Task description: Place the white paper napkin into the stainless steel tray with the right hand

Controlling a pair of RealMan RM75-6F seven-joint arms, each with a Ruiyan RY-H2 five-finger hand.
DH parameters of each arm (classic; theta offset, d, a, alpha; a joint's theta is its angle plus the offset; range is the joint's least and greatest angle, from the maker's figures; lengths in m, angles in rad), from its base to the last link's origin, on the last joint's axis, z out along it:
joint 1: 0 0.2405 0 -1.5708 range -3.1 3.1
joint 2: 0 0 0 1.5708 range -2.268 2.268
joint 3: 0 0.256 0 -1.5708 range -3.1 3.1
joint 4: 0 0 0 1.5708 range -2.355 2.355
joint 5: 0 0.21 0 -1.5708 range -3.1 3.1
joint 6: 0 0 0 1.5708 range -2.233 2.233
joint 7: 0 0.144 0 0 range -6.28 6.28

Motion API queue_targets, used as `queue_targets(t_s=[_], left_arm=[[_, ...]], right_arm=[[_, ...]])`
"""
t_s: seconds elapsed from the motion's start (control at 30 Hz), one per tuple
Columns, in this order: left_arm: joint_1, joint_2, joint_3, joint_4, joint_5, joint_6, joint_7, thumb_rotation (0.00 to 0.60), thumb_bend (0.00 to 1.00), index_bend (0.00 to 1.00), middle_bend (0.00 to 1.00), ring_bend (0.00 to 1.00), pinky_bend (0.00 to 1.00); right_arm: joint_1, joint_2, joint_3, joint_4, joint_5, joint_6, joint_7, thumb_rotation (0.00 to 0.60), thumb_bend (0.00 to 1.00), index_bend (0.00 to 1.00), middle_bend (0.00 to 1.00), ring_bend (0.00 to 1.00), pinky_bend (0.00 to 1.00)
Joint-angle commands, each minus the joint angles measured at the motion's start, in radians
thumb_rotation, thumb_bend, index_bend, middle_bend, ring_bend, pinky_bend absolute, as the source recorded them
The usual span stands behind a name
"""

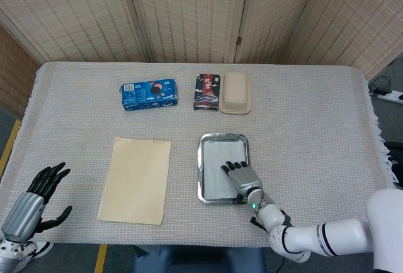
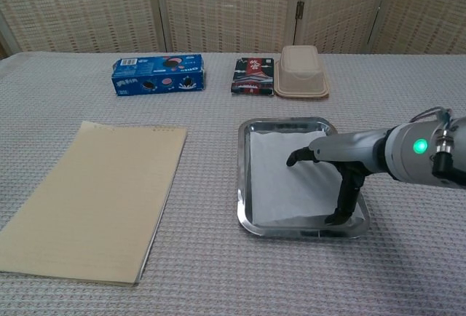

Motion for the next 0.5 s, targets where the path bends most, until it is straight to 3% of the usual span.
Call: queue_targets(t_s=[0.03, 0.3, 0.5], left_arm=[[-0.001, 0.000, 0.000, 0.000, 0.001, 0.000, -0.002, 0.600, 0.42, 0.00, 0.00, 0.00, 0.00], [-0.001, 0.002, 0.002, -0.003, 0.005, 0.001, -0.008, 0.600, 0.42, 0.00, 0.00, 0.00, 0.00], [-0.001, 0.002, 0.000, 0.001, 0.002, 0.004, -0.015, 0.600, 0.42, 0.00, 0.00, 0.00, 0.00]], right_arm=[[0.010, 0.011, -0.009, -0.002, 0.006, 0.004, 0.023, 0.600, 0.31, 0.00, 0.00, 0.00, 0.00], [0.036, -0.028, -0.023, 0.047, 0.039, 0.015, 0.036, 0.600, 0.31, 0.00, 0.00, 0.00, 0.00], [0.041, 0.006, 0.000, 0.037, 0.040, -0.059, 0.096, 0.600, 0.30, 0.00, 0.00, 0.00, 0.00]])
